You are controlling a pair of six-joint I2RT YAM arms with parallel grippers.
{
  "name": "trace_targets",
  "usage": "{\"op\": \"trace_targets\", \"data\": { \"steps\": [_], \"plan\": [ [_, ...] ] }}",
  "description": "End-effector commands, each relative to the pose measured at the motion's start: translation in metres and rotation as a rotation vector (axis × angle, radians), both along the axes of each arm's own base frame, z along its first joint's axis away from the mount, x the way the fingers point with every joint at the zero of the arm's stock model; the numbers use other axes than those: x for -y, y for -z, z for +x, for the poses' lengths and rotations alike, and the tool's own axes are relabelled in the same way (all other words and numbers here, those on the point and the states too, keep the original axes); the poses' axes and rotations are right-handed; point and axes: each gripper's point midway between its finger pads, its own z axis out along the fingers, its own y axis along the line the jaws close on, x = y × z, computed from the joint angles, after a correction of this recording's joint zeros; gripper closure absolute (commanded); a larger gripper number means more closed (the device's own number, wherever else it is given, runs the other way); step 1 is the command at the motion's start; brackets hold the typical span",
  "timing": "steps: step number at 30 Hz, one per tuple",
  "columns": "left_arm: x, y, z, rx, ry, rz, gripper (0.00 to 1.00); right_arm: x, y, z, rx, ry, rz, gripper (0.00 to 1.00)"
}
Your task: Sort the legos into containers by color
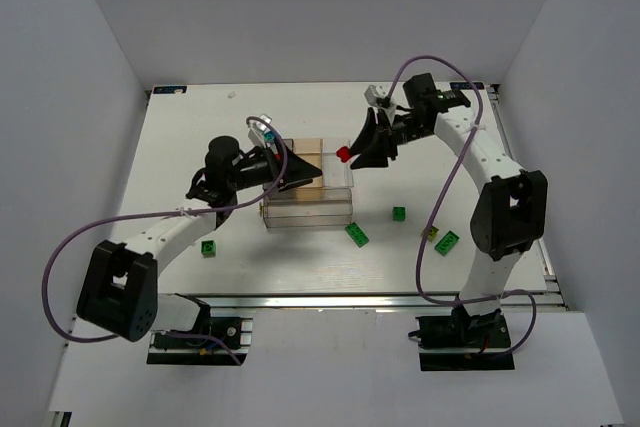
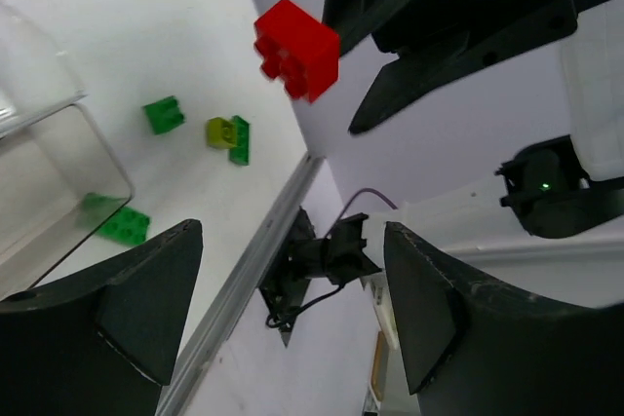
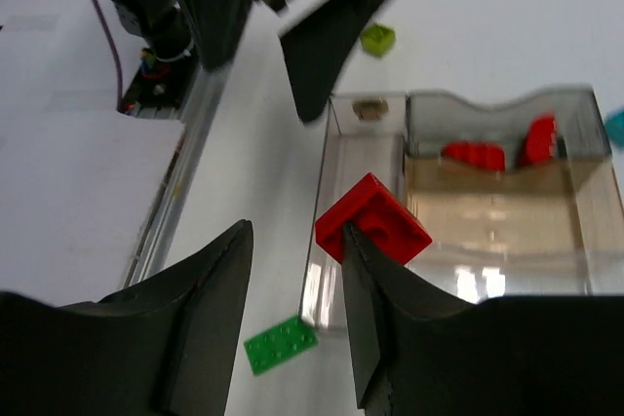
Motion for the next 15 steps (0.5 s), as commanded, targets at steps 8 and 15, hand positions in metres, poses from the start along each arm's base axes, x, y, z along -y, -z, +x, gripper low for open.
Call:
{"op": "trace_targets", "data": {
  "steps": [8,15],
  "plan": [
    [0.027,-0.065,-0.007,0.224,0.093,-0.175,0.09,-0.034,-0.055,-0.041,0.124,-0.133,0.112,0.53],
    [0.030,-0.076,-0.003,0.258,0.097,-0.212,0.08,-0.037,-0.055,-0.057,0.139,-0.155,0.120,0.53]
  ]
}}
